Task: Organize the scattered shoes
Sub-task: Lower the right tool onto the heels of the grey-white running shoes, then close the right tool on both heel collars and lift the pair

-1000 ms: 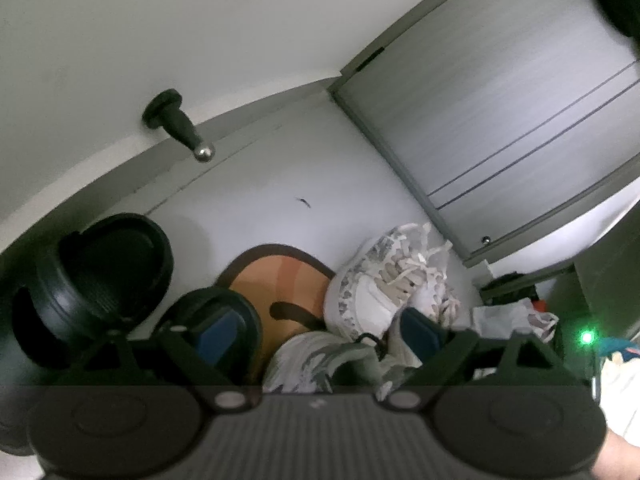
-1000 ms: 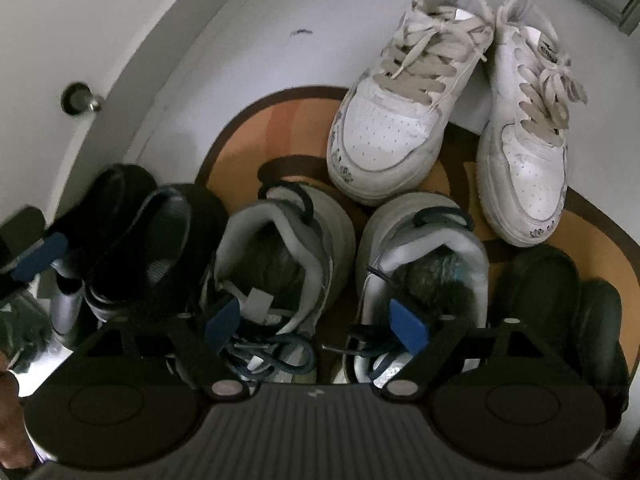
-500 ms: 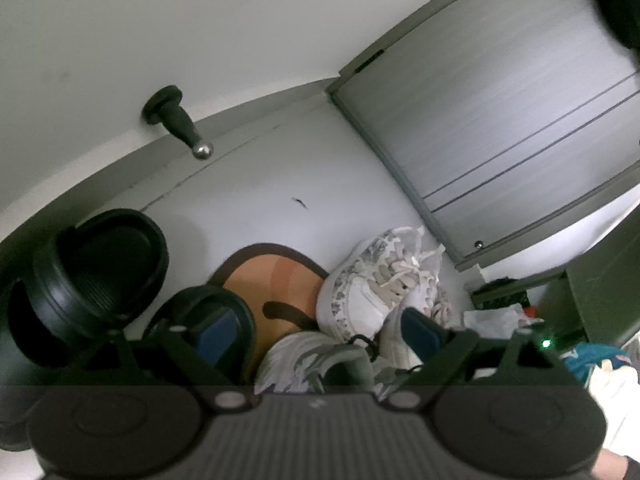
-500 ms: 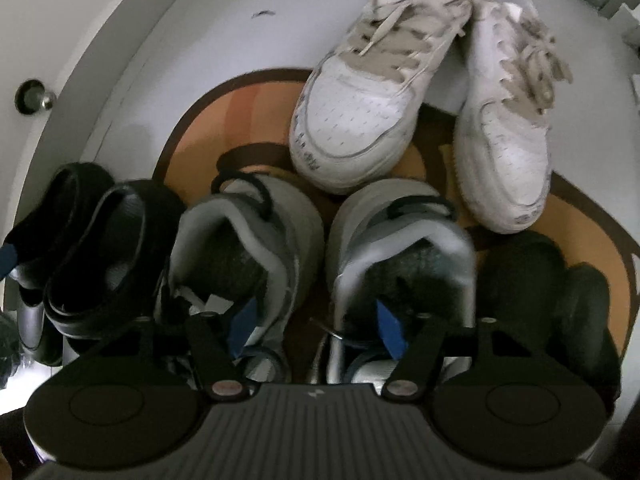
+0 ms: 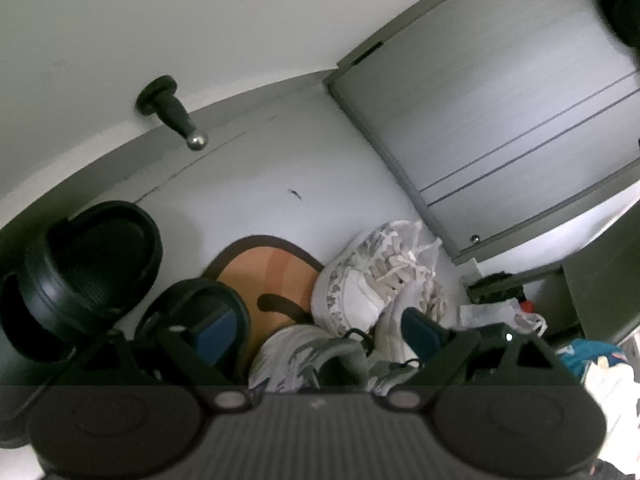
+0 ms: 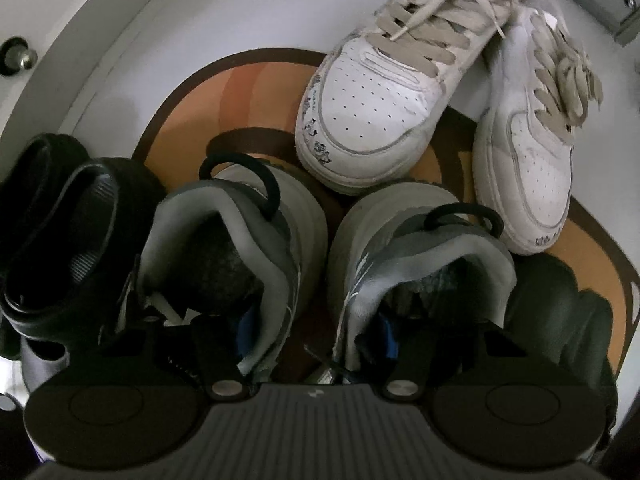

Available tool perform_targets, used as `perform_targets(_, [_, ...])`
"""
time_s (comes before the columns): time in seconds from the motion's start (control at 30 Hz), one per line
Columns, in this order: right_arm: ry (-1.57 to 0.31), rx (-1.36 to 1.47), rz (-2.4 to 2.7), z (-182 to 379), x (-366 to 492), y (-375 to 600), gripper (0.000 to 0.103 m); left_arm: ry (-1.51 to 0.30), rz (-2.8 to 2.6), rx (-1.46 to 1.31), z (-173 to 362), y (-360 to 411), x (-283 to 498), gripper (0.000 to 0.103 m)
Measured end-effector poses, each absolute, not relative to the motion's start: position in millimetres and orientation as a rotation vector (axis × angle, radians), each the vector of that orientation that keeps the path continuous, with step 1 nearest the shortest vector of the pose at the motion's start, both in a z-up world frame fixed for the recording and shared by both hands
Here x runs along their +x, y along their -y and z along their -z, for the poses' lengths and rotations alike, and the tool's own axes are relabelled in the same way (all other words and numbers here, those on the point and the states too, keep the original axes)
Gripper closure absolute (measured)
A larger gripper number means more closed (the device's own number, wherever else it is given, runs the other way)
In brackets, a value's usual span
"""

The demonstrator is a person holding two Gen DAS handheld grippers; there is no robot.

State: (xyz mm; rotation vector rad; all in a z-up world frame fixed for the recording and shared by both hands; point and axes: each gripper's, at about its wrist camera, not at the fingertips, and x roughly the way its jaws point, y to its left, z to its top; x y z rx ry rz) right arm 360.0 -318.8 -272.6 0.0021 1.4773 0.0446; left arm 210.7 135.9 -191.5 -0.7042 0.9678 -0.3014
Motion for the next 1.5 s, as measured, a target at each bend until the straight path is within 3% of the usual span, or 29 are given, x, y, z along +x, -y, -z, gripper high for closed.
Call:
perform_targets(0.1, [-1.446, 0.006, -0.049, 270.8, 355.8, 321.4, 0.052, -0.967, 0.291, -0.712, 192.5, -137.7, 210.4, 0.012])
perform_targets(0.17, [-1.421, -0.014, -0.064, 268.0, 350.4, 321.7, 0.068, -0.976, 0.275, -0.726, 195.7, -140.3, 210.4, 0.012])
perform_targets(0.2, [-1.413, -0.021, -0.066, 266.8, 348.6, 321.7, 0.07, -0.98, 0.271, -0.734, 197.1, -141.3, 210.8, 0.012])
perform_targets(0.8, [-1.249, 0.04, -0.002, 210.6, 293.3, 326.6, 0.078, -0.945, 0.258, -0.704, 186.6, -144.1, 201.6, 0.012])
perform_targets(1.2, [-1.129, -0.149, -0.18, 162.2, 281.6, 298.7, 0.08, -0.873, 0.229, -0.831, 179.4, -162.4, 195.8, 0.012])
perform_targets(1.5, [-1.03, -0.035, -0.234, 133.4, 267.5, 318.9, 0.08, -0.853, 0.165, -0.844, 173.0, -176.8, 192.1, 0.01])
